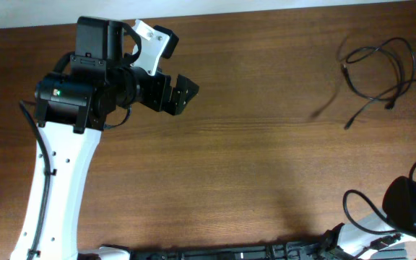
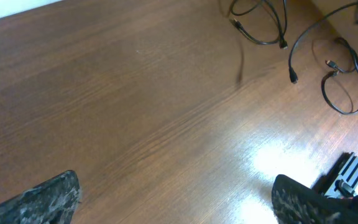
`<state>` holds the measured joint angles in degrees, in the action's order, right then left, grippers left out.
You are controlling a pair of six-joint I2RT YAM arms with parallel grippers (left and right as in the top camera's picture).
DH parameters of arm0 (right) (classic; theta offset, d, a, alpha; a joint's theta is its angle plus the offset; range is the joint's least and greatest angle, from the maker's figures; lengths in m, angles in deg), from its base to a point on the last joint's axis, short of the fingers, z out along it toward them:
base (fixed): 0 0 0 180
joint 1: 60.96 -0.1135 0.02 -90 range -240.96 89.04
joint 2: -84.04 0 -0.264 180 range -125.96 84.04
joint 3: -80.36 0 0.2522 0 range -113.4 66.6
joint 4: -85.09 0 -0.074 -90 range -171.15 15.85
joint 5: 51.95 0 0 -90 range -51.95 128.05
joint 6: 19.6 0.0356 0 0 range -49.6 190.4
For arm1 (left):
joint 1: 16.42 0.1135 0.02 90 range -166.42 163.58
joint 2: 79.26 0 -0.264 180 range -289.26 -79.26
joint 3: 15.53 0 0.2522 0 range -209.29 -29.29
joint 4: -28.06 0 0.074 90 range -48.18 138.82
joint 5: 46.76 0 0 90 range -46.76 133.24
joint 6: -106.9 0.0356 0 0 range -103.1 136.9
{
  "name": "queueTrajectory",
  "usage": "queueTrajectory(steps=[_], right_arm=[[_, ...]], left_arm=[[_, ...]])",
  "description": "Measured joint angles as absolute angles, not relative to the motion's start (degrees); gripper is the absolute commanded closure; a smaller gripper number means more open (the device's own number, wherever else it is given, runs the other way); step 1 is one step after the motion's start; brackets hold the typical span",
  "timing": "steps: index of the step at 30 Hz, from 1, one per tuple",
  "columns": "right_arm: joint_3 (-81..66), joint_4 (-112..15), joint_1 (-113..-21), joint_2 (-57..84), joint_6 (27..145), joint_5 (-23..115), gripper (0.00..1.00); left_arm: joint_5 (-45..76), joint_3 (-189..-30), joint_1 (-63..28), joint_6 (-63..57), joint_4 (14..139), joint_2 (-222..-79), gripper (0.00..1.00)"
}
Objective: Untangle cables
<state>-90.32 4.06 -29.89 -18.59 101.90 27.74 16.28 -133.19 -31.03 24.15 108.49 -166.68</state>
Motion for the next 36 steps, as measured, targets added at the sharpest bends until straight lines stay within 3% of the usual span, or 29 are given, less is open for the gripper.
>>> queueTrajectory(steps=[8, 33, 36], right_arm=[[-90.3, 4.1, -25.5, -23.5, 101.9, 27.7, 0.96], [-90.3, 9.7, -25.4, -42.7, 95.8, 27.7, 0.96], [-90.3, 10.9, -25.4, -44.3, 95.2, 26.6, 0.89]], left_arm=[[16.3, -133.2, -31.0, 24.2, 108.5, -166.7, 0.01], [16.3, -133.2, -31.0, 24.1, 108.5, -166.7, 0.01], [16.3, -133.2, -31.0, 24.1, 108.5, -166.7, 0.01]])
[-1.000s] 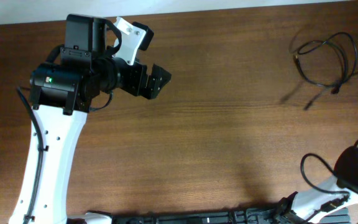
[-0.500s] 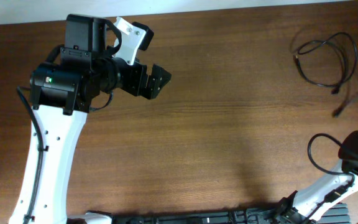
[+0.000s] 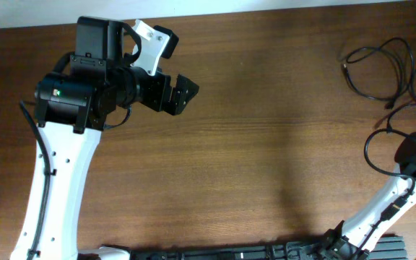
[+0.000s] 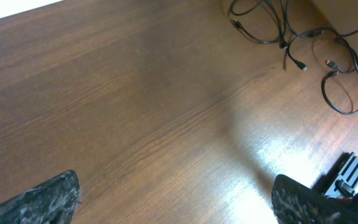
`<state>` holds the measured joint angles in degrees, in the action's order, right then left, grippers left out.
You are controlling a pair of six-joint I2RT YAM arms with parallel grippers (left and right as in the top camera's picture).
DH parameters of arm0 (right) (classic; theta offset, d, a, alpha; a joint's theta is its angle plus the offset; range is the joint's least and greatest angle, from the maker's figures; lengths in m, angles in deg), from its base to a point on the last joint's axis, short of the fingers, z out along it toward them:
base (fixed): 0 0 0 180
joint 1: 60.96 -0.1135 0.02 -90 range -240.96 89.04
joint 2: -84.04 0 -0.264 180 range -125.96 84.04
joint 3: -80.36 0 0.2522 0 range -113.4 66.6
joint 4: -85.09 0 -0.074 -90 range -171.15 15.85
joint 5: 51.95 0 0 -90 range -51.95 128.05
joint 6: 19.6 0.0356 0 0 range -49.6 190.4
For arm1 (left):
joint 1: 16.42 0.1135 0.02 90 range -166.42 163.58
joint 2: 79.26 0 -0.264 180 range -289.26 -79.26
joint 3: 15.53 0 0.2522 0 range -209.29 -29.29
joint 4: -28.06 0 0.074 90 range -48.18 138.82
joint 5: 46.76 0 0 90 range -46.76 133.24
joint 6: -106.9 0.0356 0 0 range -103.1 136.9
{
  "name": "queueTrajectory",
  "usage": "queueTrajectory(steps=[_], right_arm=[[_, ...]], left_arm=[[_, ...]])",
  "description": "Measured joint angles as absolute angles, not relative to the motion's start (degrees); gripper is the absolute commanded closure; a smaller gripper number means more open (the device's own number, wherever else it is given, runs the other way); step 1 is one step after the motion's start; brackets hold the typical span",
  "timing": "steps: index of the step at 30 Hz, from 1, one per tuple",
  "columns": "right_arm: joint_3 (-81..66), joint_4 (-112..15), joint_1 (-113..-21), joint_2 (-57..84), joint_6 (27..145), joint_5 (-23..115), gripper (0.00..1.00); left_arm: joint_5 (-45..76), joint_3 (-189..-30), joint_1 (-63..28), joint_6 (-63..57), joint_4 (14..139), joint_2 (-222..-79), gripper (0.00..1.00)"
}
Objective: Untangle cables
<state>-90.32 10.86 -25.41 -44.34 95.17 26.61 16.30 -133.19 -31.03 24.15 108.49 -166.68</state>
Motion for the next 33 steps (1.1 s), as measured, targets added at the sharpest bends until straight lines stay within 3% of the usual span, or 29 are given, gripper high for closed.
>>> queueTrajectory(steps=[1, 2, 6, 8, 10, 22, 31, 33], right_arm=[[-90.3, 11.2, -25.4, -44.7, 95.0, 26.2, 0.87], [-90.3, 11.6, -25.3, -45.1, 94.9, 25.9, 0.78], [-90.3, 13.7, -24.3, -45.7, 94.3, 24.7, 0.24], [-90.3, 15.4, -23.3, -45.7, 94.2, 24.2, 0.14], [-90.3, 15.8, -22.2, -45.7, 93.5, 24.0, 0.1], [-90.3, 15.8, -22.5, -45.7, 81.9, 36.0, 0.07], [-90.3, 15.8, -31.9, -42.7, 79.1, 38.5, 0.06], [-90.3, 15.8, -35.5, -40.8, 78.6, 38.6, 0.01]], left_arm=[[16.3, -133.2, -31.0, 24.1, 108.5, -166.7, 0.01], [16.3, -133.2, -31.0, 24.1, 108.5, -166.7, 0.01], [16.3, -133.2, -31.0, 24.2, 108.5, -166.7, 0.01], [16.3, -133.2, -31.0, 24.1, 108.5, -166.7, 0.01], [16.3, -133.2, -31.0, 24.1, 108.5, -166.7, 0.01], [16.3, -133.2, -31.0, 24.1, 108.5, -166.7, 0.01], [16.3, -133.2, -31.0, 24.2, 108.5, -166.7, 0.01], [16.3, -133.2, -31.0, 24.1, 108.5, -166.7, 0.01]])
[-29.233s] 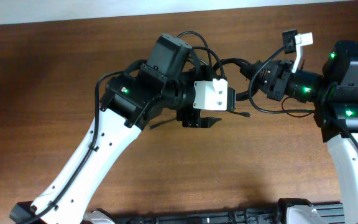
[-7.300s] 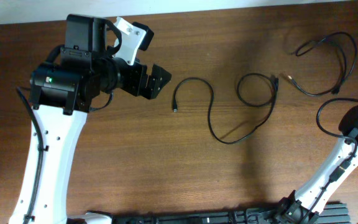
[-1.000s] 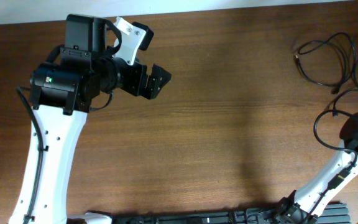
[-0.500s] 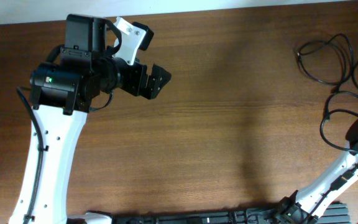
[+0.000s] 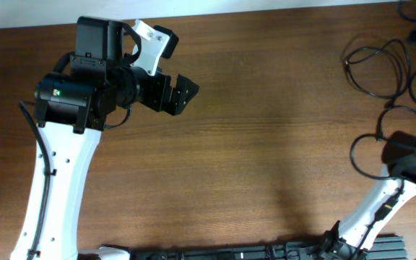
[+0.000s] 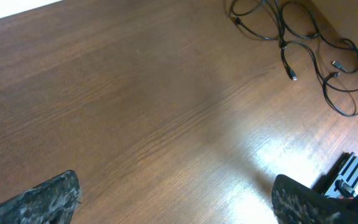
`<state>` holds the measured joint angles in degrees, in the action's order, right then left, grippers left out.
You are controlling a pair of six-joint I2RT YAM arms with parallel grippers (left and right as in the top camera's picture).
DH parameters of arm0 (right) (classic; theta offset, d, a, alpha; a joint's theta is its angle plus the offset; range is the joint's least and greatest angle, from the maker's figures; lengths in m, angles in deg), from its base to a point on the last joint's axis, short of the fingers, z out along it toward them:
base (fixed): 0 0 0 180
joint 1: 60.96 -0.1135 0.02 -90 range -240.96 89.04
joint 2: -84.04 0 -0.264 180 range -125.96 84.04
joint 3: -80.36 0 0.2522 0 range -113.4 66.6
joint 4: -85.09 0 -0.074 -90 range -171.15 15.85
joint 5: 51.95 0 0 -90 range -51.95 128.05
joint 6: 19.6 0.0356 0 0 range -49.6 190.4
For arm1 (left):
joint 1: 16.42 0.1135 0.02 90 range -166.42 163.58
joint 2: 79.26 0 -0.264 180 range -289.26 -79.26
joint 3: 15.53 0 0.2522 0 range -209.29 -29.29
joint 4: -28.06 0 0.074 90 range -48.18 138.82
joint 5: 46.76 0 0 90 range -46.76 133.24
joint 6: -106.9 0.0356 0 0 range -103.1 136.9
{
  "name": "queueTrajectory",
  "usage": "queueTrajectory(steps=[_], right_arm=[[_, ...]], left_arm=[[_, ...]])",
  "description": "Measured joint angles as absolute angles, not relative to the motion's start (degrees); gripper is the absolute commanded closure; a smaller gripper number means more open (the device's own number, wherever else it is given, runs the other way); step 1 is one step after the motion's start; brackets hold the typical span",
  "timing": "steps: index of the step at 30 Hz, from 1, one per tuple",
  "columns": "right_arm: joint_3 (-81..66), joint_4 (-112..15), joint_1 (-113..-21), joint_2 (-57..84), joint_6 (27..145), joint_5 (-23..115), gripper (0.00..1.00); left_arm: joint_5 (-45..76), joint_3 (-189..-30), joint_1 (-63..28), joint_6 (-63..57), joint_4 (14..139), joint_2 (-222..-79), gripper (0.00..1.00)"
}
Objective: Untangle cables
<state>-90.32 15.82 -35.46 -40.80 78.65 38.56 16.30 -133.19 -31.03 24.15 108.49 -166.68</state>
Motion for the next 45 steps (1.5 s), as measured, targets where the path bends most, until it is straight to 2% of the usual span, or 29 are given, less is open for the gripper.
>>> queueTrajectory(steps=[5, 8, 13, 19, 35, 45], right_arm=[[-87.7, 15.8, -42.8, -37.0, 77.2, 36.4, 0.01], [-80.5, 15.8, -45.7, -32.4, 77.2, 34.0, 0.02], [-60.6, 15.8, -47.3, -20.3, 79.0, 32.5, 0.01], [-52.4, 14.2, -51.6, -17.4, 79.7, 34.5, 0.01], [-51.6, 10.1, -62.5, -17.4, 79.7, 43.3, 0.01], [-51.6, 8.1, -64.0, -17.4, 79.7, 46.1, 0.01]], left_arm=[[16.3, -133.2, -31.0, 24.1, 108.5, -166.7, 0.01], [16.3, -133.2, -31.0, 24.2, 108.5, -166.7, 0.01], [16.3, -133.2, -31.0, 24.2, 108.5, -166.7, 0.01], [16.3, -133.2, -31.0, 24.2, 108.5, -166.7, 0.01], [16.3, -133.2, -31.0, 24.1, 108.5, -166.7, 0.01], [16.3, -133.2, -31.0, 24.2, 108.5, -166.7, 0.01]])
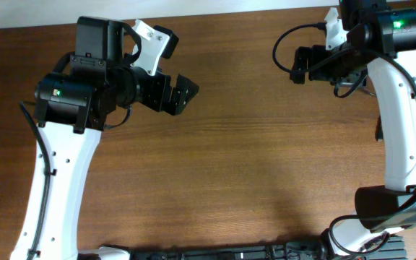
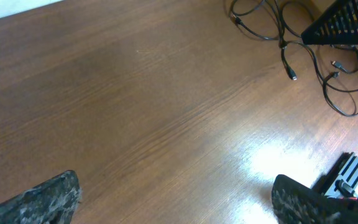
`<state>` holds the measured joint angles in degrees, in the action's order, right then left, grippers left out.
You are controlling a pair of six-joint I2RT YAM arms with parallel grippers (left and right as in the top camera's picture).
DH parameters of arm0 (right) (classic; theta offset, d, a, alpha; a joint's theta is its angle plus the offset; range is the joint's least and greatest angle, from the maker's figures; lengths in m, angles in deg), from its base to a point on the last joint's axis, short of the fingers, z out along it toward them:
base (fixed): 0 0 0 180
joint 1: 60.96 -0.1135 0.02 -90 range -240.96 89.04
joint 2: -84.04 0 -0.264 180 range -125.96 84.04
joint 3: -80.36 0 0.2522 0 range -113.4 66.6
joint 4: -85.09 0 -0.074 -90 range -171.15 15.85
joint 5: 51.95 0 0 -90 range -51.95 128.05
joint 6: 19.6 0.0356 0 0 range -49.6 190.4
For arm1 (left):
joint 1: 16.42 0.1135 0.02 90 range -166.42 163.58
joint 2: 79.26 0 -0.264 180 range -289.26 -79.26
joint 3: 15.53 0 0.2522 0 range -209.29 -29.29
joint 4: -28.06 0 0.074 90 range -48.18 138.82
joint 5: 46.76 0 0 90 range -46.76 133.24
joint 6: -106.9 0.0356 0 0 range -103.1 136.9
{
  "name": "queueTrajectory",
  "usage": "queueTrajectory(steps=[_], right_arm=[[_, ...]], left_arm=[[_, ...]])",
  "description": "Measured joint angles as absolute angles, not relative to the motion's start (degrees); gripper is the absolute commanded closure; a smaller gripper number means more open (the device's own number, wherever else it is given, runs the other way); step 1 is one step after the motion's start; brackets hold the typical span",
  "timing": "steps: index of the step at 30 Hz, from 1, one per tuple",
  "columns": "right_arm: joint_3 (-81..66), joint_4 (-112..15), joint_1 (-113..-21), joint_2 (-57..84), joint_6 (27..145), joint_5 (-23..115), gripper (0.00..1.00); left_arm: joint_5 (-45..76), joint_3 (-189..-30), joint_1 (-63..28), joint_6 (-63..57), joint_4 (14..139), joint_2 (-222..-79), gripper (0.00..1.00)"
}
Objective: Untangle cables
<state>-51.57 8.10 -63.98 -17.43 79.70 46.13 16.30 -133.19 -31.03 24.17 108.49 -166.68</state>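
A tangle of thin black cables (image 2: pixel 303 43) lies in several loops at the table's far right, with plug ends (image 2: pixel 294 76) pointing outward. In the overhead view my right arm covers most of it. My right gripper (image 1: pixel 299 65) hangs over the table at the top right, pointing left, its jaws apart and nothing in them. One of its fingers (image 2: pixel 340 25) shows above the cables in the left wrist view. My left gripper (image 1: pixel 181 92) is open and far off at the upper left, its fingertips (image 2: pixel 48 198) wide apart over bare wood.
The brown wooden table (image 1: pixel 251 159) stretches between the two arms. A black rail (image 2: pixel 348 171) runs along the near edge. A pale wall borders the far edge. The right arm's own black hose (image 1: pixel 284 40) loops beside its wrist.
My right arm was low at the right edge; now it reaches across the top right with its gripper over the table. The cables and the left arm have not moved.
At first one cable arched apart from the looped pile, its end off the table. Then that end lay closer to the pile. Later the cables lay together in one tangle with the right arm low at the right. Now the right gripper hangs above them.
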Motion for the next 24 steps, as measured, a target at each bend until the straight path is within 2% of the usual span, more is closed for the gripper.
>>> queueTrajectory(steps=[20, 24], right_arm=[[-51.6, 8.1, -64.0, -17.4, 79.7, 46.2, 0.01], [-51.6, 8.1, -64.0, -17.4, 79.7, 46.2, 0.01]], left_arm=[[16.3, -133.2, -31.0, 24.1, 108.5, -166.7, 0.01], [19.2, -133.2, -31.1, 24.2, 108.5, -166.7, 0.01]])
